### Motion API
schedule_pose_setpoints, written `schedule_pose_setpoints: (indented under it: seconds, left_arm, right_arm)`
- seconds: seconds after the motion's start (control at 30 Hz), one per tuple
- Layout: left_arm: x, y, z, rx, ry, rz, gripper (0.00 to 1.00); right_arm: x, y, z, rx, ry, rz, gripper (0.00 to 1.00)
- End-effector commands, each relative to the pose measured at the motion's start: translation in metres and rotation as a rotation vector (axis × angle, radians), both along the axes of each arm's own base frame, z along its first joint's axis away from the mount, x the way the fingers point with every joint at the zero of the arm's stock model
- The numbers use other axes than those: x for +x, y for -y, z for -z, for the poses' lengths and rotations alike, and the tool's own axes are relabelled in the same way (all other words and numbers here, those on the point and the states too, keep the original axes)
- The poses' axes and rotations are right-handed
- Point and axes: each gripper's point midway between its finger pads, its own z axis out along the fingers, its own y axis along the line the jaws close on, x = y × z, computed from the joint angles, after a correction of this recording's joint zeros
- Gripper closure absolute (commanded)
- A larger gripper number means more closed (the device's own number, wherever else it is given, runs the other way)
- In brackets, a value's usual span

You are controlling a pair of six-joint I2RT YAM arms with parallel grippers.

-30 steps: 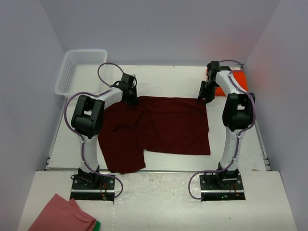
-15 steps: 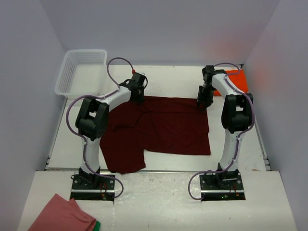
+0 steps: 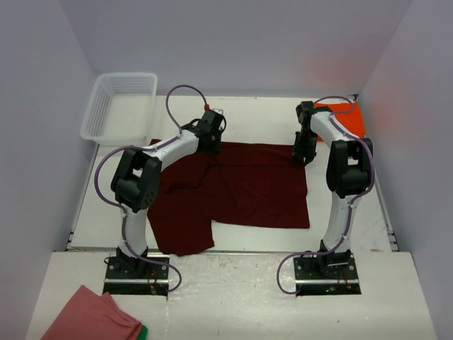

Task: Fold and stack the t-shirts
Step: Fold the flattened tshirt in 1/3 of the way

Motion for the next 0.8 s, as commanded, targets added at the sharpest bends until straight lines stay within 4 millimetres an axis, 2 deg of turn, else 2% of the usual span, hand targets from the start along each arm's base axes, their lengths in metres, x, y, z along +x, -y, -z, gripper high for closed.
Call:
schedule_pose_setpoints:
  seconds: [0.0, 0.1, 0.23, 0.63, 0.7, 0.77]
  left_arm:
    - [-0.003, 0.003, -0.011, -0.014, 0.011, 0.036, 0.66]
    - [-0.004, 0.007, -0.010, -0.023, 0.006, 0.048, 0.66]
    - [-0.004, 0.010, -0.013, -0.033, 0.009, 0.059, 0.66]
    - [-0.003, 0.009, -0.020, -0.035, 0.025, 0.065, 0.66]
    - [-0.003, 0.011, -0.019, -0.037, 0.024, 0.069, 0.66]
    - [-0.003, 0.012, -0.019, -0.041, 0.022, 0.073, 0.66]
  right_arm:
    - [-0.002, 0.007, -0.012, -0.046, 0.021, 0.026, 0.64]
    - [0.005, 0.006, -0.010, -0.037, 0.010, 0.028, 0.64]
    - [0.014, -0.005, -0.006, 0.026, 0.002, 0.020, 0.64]
    - [0.016, -0.011, 0.003, 0.069, -0.024, 0.026, 0.64]
    - [0.017, -0.011, 0.003, 0.076, -0.023, 0.027, 0.65]
    - [0.016, -0.010, 0.003, 0.078, -0.026, 0.028, 0.72]
